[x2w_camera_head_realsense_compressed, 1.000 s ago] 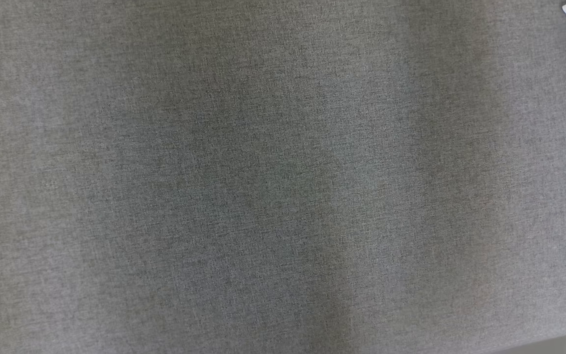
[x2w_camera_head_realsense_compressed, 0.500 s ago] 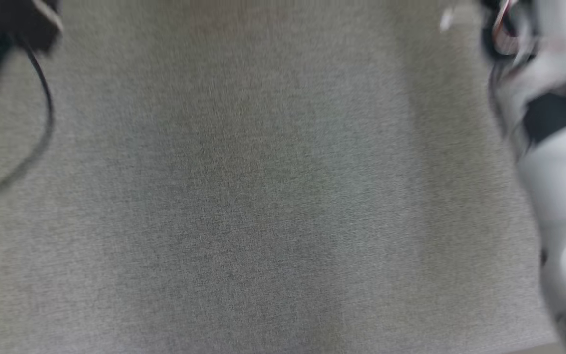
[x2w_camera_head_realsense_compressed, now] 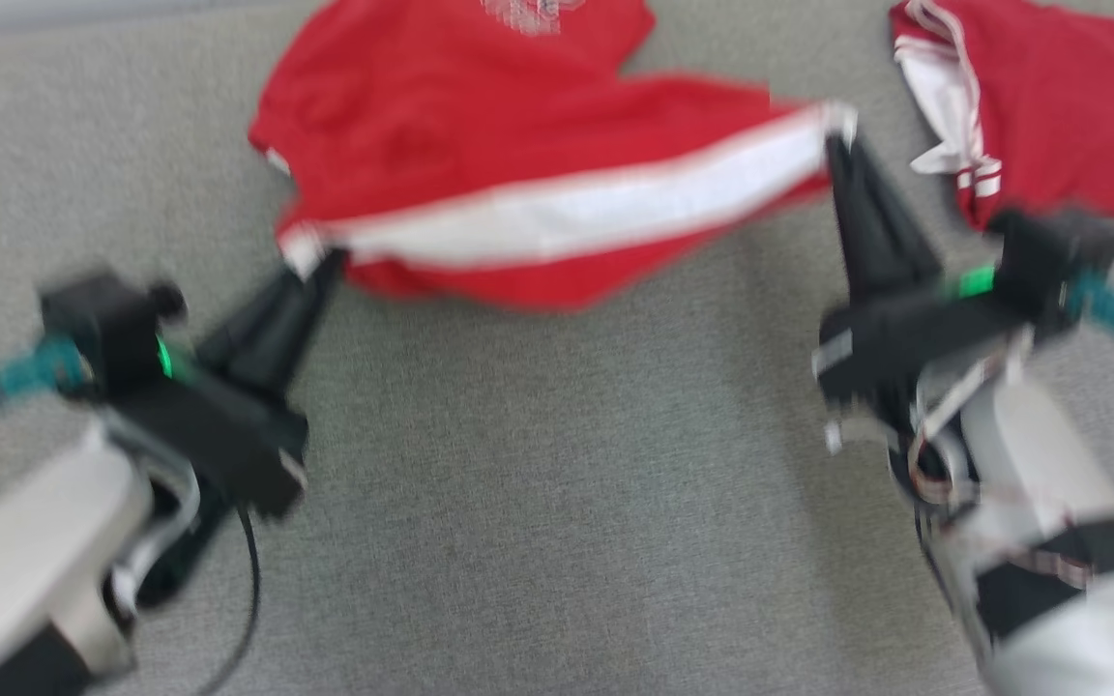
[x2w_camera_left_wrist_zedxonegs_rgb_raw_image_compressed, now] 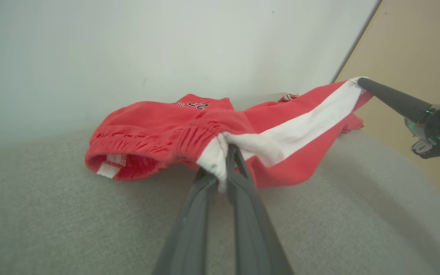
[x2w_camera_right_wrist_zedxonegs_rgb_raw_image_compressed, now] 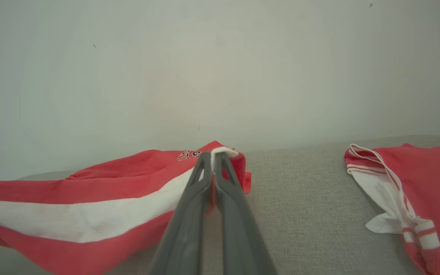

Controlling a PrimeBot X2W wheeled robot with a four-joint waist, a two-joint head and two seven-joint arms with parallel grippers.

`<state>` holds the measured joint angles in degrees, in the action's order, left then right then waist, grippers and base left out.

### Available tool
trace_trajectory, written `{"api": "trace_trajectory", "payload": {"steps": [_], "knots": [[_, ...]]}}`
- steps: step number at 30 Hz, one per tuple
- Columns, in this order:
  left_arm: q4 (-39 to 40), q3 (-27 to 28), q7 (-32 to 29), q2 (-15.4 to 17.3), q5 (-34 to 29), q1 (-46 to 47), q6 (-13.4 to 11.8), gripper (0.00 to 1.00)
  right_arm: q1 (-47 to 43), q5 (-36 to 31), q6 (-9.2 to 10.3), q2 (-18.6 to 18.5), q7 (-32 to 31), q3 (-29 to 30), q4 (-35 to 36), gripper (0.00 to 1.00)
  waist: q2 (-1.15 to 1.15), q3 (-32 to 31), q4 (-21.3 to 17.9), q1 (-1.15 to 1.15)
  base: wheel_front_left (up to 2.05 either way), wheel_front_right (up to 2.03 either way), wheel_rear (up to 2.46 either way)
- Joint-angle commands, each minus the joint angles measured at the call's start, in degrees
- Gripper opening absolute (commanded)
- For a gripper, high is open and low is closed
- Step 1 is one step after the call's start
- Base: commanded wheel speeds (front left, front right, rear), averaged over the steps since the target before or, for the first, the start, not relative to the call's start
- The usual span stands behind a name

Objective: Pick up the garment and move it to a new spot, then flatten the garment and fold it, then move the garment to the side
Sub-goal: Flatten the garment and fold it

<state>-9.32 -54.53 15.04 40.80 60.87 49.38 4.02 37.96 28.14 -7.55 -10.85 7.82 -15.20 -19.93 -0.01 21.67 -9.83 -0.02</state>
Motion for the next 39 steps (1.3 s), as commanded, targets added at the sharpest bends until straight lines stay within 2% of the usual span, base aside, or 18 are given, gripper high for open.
{"api": "trace_trajectory", "payload": {"steps": [1,6,7,15,23,29,34,39], "knots": [[0.3,0.6,0.2,-0.2,-0.1,-1.3,-0.3,0.0,-1.3,-0.2,0.15,-0.3,-0.3,0.2,0.7,0.0,0.01,-2.2,-0.3,0.02,0.0,0.0,0.0],[3.2,5.1,0.2,-1.5,-3.5,-13.8,-1.5,0.0,-14.6,-1.4,0.15,0.0,-4.2,3.2,9.8,0.0,0.01,-5.1,-0.2,0.02,0.0,0.0,0.0],[3.2,5.1,0.2,-1.5,-3.5,-13.8,-1.5,0.0,-14.6,-1.4,0.15,0.0,-4.2,3.2,9.8,0.0,0.01,-5.1,-0.2,0.02,0.0,0.0,0.0],[4.4,7.9,0.2,-4.7,-9.1,-26.8,-1.5,0.0,-32.2,-2.3,0.15,1.3,-8.2,8.0,20.0,0.0,0.01,-8.3,1.4,0.02,0.0,0.0,0.0],[2.9,11.3,0.2,-7.1,-14.4,-34.5,-0.7,0.0,-45.5,-3.7,0.15,4.4,-11.4,11.3,25.9,0.0,0.01,-11.1,3.1,0.02,0.0,0.0,0.0],[0.7,12.3,0.2,-6.9,-18.0,-38.6,0.3,0.0,-54.2,-2.6,0.15,6.6,-12.5,12.6,27.6,0.0,0.01,-13.9,5.0,0.02,0.0,0.0,0.0],[0.3,13.6,0.2,-8.0,-19.2,-41.0,0.9,0.0,-58.2,-2.5,0.15,7.4,-12.4,14.1,29.5,0.0,0.01,-15.0,5.6,0.02,0.0,0.0,0.0],[1.2,14.0,0.2,-9.9,-21.7,-40.3,1.4,0.0,-55.9,-3.3,0.15,7.1,-12.9,15.4,31.1,0.0,0.01,-15.3,6.3,0.02,0.0,0.0,0.0]]}}
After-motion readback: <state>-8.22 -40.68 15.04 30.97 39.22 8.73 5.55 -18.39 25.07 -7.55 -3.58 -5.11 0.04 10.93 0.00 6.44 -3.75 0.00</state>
